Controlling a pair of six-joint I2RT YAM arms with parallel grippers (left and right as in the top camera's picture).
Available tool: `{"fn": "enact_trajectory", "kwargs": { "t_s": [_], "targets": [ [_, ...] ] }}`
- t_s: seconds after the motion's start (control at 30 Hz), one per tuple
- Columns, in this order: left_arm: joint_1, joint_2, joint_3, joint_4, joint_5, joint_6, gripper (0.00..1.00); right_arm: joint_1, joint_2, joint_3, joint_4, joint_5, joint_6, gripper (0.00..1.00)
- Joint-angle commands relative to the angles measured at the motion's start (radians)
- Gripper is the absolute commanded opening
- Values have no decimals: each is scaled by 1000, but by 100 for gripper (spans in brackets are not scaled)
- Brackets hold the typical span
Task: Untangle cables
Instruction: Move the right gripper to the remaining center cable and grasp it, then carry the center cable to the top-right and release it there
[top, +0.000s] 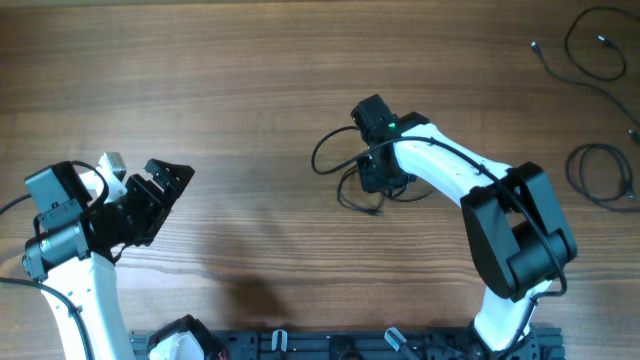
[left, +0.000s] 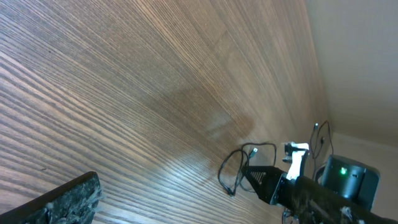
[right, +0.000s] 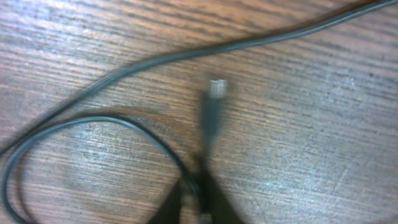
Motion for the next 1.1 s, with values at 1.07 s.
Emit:
{"fn": "enact_trajectory", "kwargs": {
  "t_s": [1.07],
  "targets": [
    [4, 4, 5, 0, -2, -5, 100, -475, 178, 540, 274, -27, -422, 4]
  ]
}}
